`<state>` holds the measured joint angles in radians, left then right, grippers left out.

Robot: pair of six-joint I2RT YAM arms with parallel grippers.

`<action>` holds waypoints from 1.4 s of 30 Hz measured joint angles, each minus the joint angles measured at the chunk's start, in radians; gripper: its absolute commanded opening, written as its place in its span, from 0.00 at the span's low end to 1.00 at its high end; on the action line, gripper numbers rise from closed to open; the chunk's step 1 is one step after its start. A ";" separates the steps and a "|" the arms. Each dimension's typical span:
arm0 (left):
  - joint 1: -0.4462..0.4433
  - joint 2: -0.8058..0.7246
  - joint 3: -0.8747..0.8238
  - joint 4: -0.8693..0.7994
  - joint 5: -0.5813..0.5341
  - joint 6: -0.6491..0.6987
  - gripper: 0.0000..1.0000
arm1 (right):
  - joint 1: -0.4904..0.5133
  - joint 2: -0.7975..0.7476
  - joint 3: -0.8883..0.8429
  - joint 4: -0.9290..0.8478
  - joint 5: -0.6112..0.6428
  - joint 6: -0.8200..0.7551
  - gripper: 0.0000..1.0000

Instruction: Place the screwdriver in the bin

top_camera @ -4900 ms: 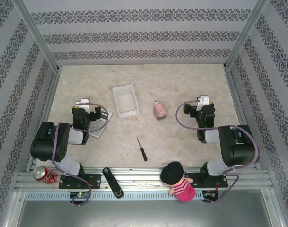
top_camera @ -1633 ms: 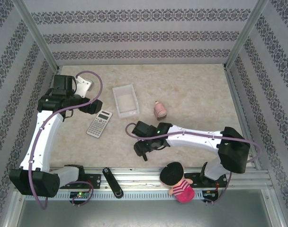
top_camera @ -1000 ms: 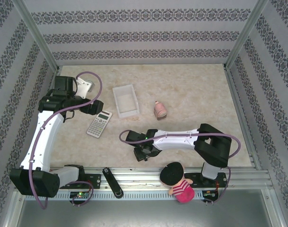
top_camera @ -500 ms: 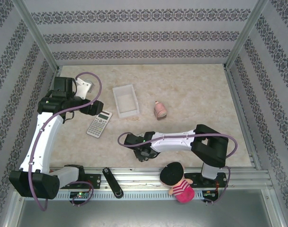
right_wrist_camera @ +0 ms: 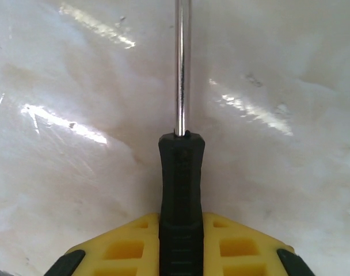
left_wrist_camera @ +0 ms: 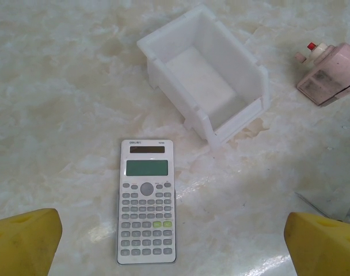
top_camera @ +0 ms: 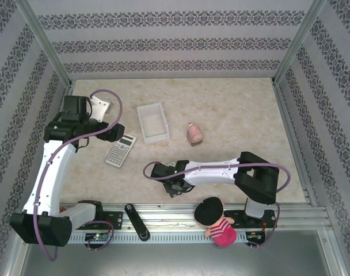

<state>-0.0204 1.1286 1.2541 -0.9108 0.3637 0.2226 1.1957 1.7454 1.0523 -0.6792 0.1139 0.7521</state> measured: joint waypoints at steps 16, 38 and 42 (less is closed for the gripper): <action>0.000 -0.007 0.043 0.001 -0.021 -0.026 0.99 | -0.264 0.051 0.545 -0.168 -0.051 -0.228 0.20; 0.000 -0.027 0.057 0.001 -0.031 -0.040 0.99 | -0.422 0.569 1.062 -0.190 -0.079 -0.391 0.21; 0.000 -0.018 0.056 0.002 -0.027 -0.041 0.99 | -0.431 0.627 1.106 -0.183 -0.081 -0.394 0.21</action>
<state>-0.0204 1.1110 1.3098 -0.9089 0.3363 0.1814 0.7647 2.3722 2.1582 -0.8619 0.0326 0.3584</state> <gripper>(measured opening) 0.993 0.208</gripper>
